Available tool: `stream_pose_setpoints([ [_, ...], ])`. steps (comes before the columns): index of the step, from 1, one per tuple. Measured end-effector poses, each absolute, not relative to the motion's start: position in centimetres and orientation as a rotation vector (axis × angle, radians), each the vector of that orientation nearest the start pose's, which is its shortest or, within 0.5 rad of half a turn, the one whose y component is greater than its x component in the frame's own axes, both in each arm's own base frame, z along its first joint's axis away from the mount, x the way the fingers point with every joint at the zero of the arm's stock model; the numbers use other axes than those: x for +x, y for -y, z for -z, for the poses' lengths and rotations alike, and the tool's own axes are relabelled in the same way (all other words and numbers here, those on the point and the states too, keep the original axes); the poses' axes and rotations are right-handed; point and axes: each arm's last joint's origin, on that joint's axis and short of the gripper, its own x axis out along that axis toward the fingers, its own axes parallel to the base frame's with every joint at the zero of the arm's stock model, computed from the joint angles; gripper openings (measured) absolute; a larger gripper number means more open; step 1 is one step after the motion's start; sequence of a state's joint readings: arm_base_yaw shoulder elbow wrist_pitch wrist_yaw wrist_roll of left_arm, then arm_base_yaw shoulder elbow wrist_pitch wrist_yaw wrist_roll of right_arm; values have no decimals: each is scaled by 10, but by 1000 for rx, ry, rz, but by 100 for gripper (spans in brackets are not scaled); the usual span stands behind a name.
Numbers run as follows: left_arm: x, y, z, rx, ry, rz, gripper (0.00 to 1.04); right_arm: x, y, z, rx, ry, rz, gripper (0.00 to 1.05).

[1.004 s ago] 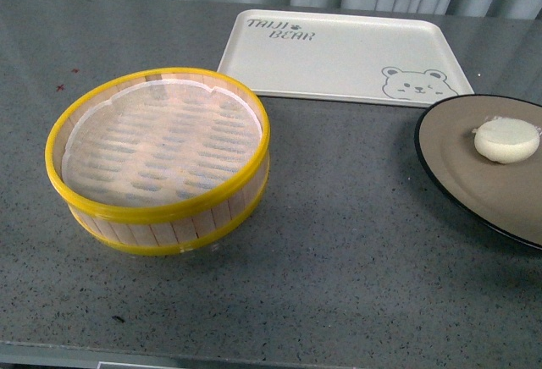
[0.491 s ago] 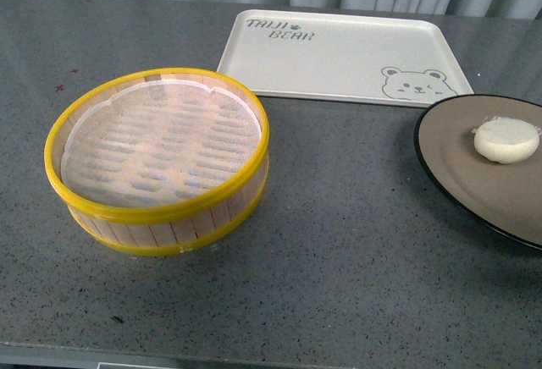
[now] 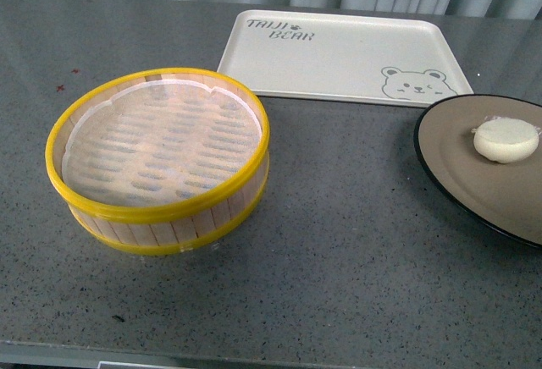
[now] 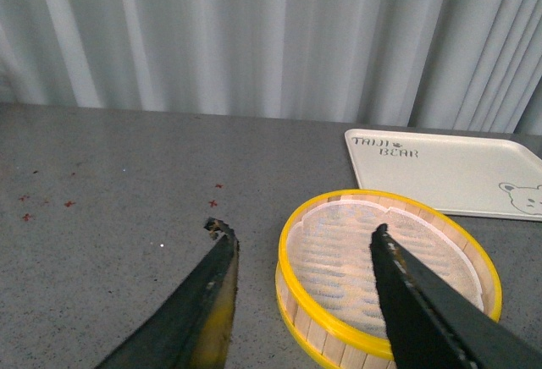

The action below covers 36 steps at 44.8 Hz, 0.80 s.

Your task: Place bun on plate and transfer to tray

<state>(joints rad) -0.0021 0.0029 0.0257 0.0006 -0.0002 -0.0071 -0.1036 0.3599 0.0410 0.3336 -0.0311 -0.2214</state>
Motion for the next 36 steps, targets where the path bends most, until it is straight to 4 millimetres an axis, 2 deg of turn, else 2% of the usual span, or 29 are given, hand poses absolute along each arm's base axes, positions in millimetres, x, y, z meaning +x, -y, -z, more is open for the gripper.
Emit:
stream_pose_setpoints([
  [7,96,0,-172,-7,23,2,77,172,39,-189,-116,-213,81,96],
  [12,96,0,-172,-7,23,2,99,218,67,-171,36,-506,32,96],
  [17,96,0,-172,-4,23,2,98,243,90,-155,147,-702,24,96],
  [22,96,0,-172,-4,23,2,98,259,107,-148,200,-794,34,96],
  [36,96,0,-172,-4,23,2,98,281,131,-123,348,-962,-7,96],
])
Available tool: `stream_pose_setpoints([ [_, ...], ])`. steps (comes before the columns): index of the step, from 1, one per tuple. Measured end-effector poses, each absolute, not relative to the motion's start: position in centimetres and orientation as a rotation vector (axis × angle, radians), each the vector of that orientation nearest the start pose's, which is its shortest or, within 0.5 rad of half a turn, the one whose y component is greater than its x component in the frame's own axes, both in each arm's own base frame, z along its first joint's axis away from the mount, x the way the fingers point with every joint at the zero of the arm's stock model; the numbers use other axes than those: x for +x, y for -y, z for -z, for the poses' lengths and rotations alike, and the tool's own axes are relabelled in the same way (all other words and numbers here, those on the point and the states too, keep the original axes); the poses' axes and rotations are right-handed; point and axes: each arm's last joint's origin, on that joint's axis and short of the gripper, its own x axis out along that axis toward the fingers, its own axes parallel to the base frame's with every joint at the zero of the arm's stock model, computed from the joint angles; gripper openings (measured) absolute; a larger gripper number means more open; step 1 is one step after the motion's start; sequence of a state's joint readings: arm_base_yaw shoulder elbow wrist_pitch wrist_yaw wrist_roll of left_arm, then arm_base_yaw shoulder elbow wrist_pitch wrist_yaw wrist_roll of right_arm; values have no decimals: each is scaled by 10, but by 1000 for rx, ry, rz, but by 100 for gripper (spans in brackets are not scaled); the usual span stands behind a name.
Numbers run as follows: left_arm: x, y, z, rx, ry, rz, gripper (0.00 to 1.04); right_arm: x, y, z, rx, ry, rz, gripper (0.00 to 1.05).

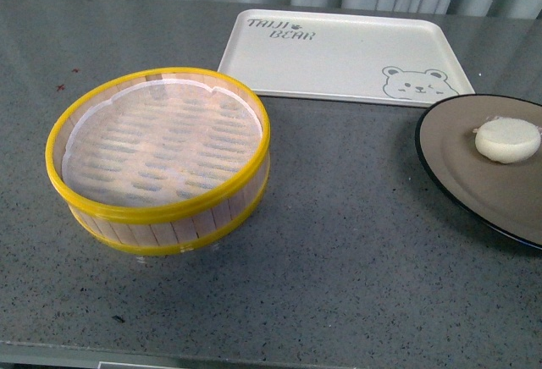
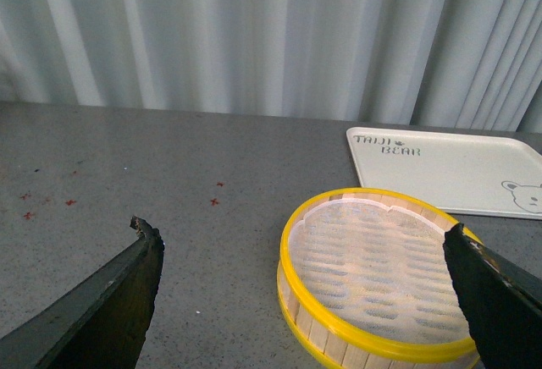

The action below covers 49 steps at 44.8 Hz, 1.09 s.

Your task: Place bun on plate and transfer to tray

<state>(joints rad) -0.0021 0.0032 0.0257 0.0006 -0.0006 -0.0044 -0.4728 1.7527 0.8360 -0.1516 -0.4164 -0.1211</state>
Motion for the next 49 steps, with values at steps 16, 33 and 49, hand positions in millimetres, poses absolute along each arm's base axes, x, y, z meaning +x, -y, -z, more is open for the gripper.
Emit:
stream_pose_setpoints([
  [16,96,0,-172,-4,23,2,98,306,129,-94,571,-1013,-139,96],
  [33,96,0,-172,-4,23,2,98,326,136,-73,749,-1114,-57,45],
  [49,96,0,-172,-4,23,2,98,313,131,-97,872,-997,-170,3],
])
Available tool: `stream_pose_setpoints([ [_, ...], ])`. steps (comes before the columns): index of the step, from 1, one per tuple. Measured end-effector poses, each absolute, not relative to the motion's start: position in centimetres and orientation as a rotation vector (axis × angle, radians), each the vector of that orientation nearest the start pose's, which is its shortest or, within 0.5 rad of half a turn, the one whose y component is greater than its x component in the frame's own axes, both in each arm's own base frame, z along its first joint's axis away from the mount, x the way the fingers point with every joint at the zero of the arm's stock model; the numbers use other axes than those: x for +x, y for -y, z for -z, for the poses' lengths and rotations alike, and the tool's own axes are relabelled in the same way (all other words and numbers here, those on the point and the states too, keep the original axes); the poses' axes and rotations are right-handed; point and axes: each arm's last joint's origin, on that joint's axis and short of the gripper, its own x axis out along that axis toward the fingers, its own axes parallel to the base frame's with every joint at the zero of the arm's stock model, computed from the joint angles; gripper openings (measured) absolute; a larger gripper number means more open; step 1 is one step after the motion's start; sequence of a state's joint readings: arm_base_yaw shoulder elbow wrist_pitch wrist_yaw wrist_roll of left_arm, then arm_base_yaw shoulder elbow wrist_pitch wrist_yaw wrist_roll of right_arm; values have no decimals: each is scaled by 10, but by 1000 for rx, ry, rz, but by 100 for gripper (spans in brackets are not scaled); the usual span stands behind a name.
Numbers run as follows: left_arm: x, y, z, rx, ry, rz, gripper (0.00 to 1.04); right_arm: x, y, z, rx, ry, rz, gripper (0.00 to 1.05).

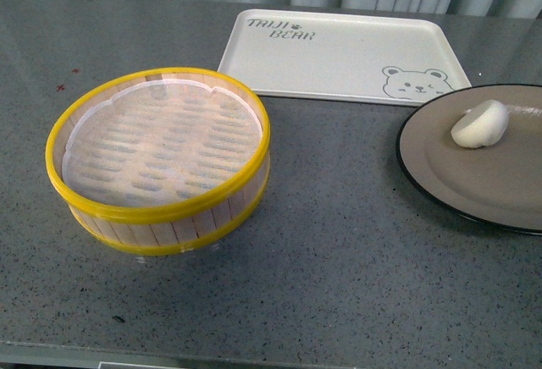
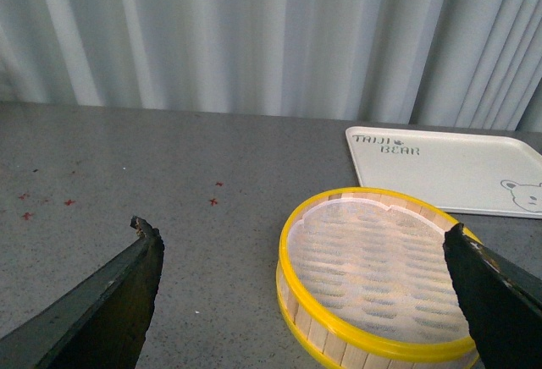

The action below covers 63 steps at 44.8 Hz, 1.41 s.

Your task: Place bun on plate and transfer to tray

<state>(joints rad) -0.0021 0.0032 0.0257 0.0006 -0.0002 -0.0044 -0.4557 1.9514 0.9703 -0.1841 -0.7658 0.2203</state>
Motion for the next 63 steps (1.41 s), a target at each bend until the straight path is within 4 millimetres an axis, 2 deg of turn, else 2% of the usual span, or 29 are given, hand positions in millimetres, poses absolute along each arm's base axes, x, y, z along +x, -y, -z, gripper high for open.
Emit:
stream_pose_setpoints([
  [5,96,0,-172,-4,23,0,98,300,127,-104,880,-927,-206,3],
  [9,96,0,-172,-4,23,0,98,293,123,-112,943,-835,-314,3],
  [13,96,0,-172,-4,23,2,98,298,121,-122,973,-754,-393,3],
  [18,96,0,-172,-4,23,2,98,314,117,-127,988,-686,-431,3],
  [21,96,0,-172,-4,23,1,98,332,112,-126,1021,-664,-447,3],
  [24,96,0,-172,-4,23,2,98,365,103,-118,1068,-642,-475,3],
  [30,96,0,-172,-4,23,2,98,405,90,-103,1166,-667,-456,3],
  [35,96,0,-172,-4,23,2,98,436,76,-87,1236,-729,-424,3],
  [43,96,0,-172,-4,23,2,98,498,49,-56,1268,-847,-351,3],
  [53,96,0,-172,-4,23,2,98,538,37,-54,1247,-874,-319,3],
  [59,96,0,-172,-4,23,2,98,551,34,-56,1219,-892,-281,3],
  [61,96,0,-172,-4,23,2,98,553,34,-58,1205,-895,-273,6],
  [63,96,0,-172,-4,23,2,98,553,34,-59,1188,-899,-257,13],
])
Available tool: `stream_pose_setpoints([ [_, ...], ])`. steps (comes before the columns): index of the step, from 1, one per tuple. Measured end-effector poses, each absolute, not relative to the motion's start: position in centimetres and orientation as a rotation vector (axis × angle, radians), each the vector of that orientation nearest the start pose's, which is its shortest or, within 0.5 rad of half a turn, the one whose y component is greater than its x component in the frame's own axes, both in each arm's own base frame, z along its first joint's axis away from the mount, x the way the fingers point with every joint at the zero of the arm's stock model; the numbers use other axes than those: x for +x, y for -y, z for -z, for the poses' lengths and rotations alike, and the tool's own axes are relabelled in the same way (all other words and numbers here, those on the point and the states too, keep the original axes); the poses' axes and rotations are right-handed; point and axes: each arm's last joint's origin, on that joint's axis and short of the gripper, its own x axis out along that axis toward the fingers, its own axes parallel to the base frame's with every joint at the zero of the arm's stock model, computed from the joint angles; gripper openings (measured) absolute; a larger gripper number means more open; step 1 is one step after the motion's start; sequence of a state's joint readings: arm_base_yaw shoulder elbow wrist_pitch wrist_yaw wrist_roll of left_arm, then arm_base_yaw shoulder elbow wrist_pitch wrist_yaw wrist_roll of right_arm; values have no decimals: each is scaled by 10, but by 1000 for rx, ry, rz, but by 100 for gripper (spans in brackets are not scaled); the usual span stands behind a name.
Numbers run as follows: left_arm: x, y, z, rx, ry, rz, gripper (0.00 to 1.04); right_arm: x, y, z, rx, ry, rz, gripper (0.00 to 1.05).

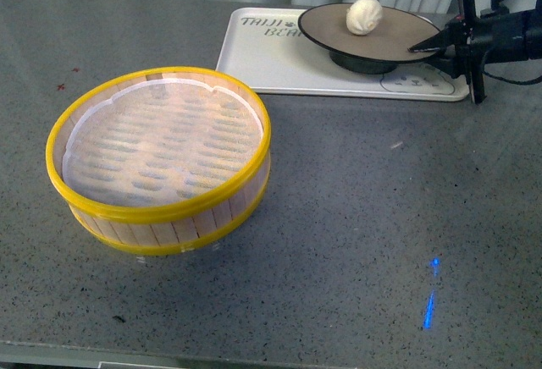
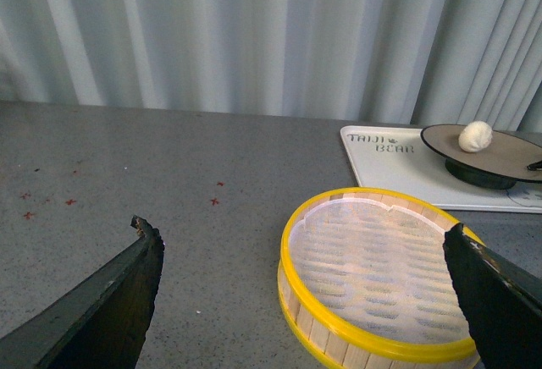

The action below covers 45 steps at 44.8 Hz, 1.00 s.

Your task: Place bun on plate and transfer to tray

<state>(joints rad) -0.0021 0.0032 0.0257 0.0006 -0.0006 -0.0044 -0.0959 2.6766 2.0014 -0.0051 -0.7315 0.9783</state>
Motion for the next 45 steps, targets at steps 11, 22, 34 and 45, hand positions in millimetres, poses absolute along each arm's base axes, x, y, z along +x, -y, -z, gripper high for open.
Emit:
stream_pose_setpoints([
  [11,96,0,-172,-4,23,2,98,543,36,-76,1008,-841,-201,48],
  [22,96,0,-172,-4,23,2,98,503,43,-136,621,-595,-59,85],
  [34,96,0,-172,-4,23,0,98,384,44,-169,75,-144,37,82],
  [45,96,0,-172,-4,23,1,98,296,23,-164,10,2,3,42],
])
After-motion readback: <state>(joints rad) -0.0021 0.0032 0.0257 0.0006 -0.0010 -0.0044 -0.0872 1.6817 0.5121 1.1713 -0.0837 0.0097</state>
